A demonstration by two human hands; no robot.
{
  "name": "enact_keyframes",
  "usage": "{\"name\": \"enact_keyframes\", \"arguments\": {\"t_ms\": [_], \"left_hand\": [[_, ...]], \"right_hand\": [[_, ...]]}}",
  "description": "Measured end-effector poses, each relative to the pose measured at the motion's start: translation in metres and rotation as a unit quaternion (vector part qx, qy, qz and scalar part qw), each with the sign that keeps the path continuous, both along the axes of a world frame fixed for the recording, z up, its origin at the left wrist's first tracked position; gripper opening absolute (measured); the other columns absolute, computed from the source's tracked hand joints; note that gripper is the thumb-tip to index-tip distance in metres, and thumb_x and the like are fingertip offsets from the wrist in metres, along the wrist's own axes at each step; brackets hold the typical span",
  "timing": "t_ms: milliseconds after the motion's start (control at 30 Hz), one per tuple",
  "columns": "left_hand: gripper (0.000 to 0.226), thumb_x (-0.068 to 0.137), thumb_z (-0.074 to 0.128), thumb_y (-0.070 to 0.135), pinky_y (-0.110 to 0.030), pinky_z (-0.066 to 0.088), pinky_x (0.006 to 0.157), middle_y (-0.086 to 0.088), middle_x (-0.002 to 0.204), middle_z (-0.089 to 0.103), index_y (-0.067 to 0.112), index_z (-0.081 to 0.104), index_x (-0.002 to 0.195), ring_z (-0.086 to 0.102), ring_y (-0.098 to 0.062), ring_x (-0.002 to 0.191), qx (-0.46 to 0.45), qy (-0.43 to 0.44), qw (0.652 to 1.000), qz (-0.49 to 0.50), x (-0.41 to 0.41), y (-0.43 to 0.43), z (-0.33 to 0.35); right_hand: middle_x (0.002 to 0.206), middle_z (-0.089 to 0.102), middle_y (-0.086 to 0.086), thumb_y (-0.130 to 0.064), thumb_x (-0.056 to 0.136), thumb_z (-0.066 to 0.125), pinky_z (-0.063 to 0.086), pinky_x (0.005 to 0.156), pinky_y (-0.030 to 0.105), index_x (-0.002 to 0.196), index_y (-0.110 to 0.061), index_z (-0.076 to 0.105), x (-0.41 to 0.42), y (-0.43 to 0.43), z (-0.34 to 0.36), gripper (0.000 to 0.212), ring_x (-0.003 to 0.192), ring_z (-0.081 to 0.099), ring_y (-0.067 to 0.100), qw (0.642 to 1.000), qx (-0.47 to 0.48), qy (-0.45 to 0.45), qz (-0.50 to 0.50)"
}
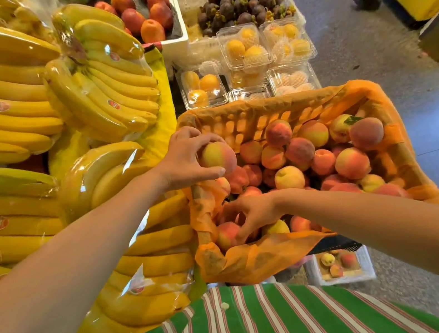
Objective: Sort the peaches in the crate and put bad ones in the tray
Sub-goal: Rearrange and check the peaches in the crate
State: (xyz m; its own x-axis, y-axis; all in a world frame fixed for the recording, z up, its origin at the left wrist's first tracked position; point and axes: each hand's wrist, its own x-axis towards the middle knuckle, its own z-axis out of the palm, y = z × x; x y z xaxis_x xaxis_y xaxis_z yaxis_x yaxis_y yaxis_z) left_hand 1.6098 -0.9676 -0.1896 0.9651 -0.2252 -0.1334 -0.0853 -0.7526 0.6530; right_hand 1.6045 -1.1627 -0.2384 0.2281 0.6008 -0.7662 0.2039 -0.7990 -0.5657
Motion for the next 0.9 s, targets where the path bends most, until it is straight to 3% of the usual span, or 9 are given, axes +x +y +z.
{"name": "enact_keyframes", "arguments": {"t_ms": [67,200,300,367,467,567,633,767,900], "left_hand": [[0.082,0.048,0.053,0.071,-0.03,0.029,0.092,0.002,0.11,0.035,0.035,0.055,0.122,0.027,-0.013,0.112,-0.002,0.002,1.0,-0.006,0.001,-0.002,0.002],[0.077,0.051,0.069,0.062,-0.029,0.041,0.089,0.003,0.108,0.044,0.031,0.052,0.119,0.038,-0.017,0.112,-0.056,-0.006,0.998,-0.008,0.006,-0.011,0.006],[0.067,0.064,0.086,0.029,-0.016,0.048,0.077,0.01,0.109,0.046,0.028,0.046,0.118,0.049,-0.017,0.107,-0.141,0.007,0.99,-0.015,0.012,-0.023,0.01],[0.067,0.065,0.086,0.023,-0.018,0.05,0.078,0.005,0.116,0.045,0.034,0.044,0.117,0.05,-0.019,0.11,-0.168,0.014,0.985,-0.021,0.015,-0.031,0.009],[0.067,0.067,0.083,0.016,-0.029,0.054,0.085,-0.002,0.123,0.044,0.038,0.046,0.119,0.052,-0.022,0.112,-0.228,0.086,0.97,-0.022,0.021,-0.045,0.009],[0.066,0.073,0.076,-0.001,-0.024,0.055,0.078,-0.004,0.121,0.049,0.029,0.048,0.125,0.058,-0.023,0.108,-0.314,0.183,0.931,-0.028,0.024,-0.062,0.014],[0.061,0.077,0.074,0.003,-0.025,0.055,0.075,-0.006,0.118,0.051,0.028,0.049,0.127,0.06,-0.022,0.103,-0.348,0.252,0.903,-0.024,0.026,-0.072,0.017],[0.031,0.088,0.065,0.027,-0.04,0.052,0.089,-0.005,0.124,0.053,0.027,0.058,0.118,0.056,-0.026,0.112,-0.371,0.324,0.87,-0.029,0.03,-0.094,0.013],[0.034,0.084,0.067,0.037,-0.038,0.048,0.087,0.001,0.126,0.052,0.032,0.062,0.117,0.052,-0.023,0.114,-0.315,0.293,0.901,-0.049,0.038,-0.111,0.006]], "right_hand": [[0.139,0.045,0.0,-0.034,0.081,0.076,0.046,0.099,0.032,0.139,-0.023,0.042,0.01,-0.009,0.01,0.068,0.123,0.047,0.019,0.999,0.03,0.001,-0.035],[0.132,0.041,-0.008,-0.033,0.081,0.075,0.045,0.092,0.025,0.137,-0.025,0.038,0.03,-0.043,0.04,0.067,0.119,0.045,0.014,0.988,0.064,0.018,-0.141],[0.128,0.047,-0.006,-0.039,0.072,0.077,0.045,0.094,0.03,0.124,-0.029,0.047,0.035,-0.072,0.052,0.061,0.116,0.049,0.016,0.972,0.1,0.007,-0.214],[0.126,0.048,-0.003,-0.036,0.07,0.078,0.047,0.095,0.033,0.12,-0.031,0.05,0.035,-0.087,0.058,0.058,0.115,0.05,0.017,0.957,0.119,-0.003,-0.263],[0.126,0.049,0.0,-0.034,0.071,0.08,0.049,0.098,0.04,0.118,-0.035,0.053,0.033,-0.107,0.064,0.054,0.116,0.051,0.02,0.941,0.136,-0.025,-0.31],[0.127,0.054,0.004,-0.034,0.077,0.078,0.054,0.095,0.039,0.123,-0.033,0.054,0.027,-0.128,0.07,0.052,0.113,0.059,0.02,0.933,0.136,-0.02,-0.333],[0.124,0.058,0.005,-0.031,0.086,0.07,0.056,0.088,0.033,0.129,-0.023,0.051,0.02,-0.139,0.076,0.048,0.106,0.063,0.017,0.927,0.137,-0.006,-0.349],[0.122,0.063,0.013,-0.038,0.097,0.052,0.045,0.103,0.052,0.116,-0.019,0.061,0.017,-0.162,0.081,0.028,0.113,0.061,0.031,0.901,0.143,-0.021,-0.409],[0.113,0.065,-0.001,-0.04,0.096,0.052,0.053,0.093,0.036,0.112,-0.026,0.061,0.018,-0.18,0.091,0.024,0.107,0.063,0.019,0.888,0.122,-0.074,-0.438]]}}
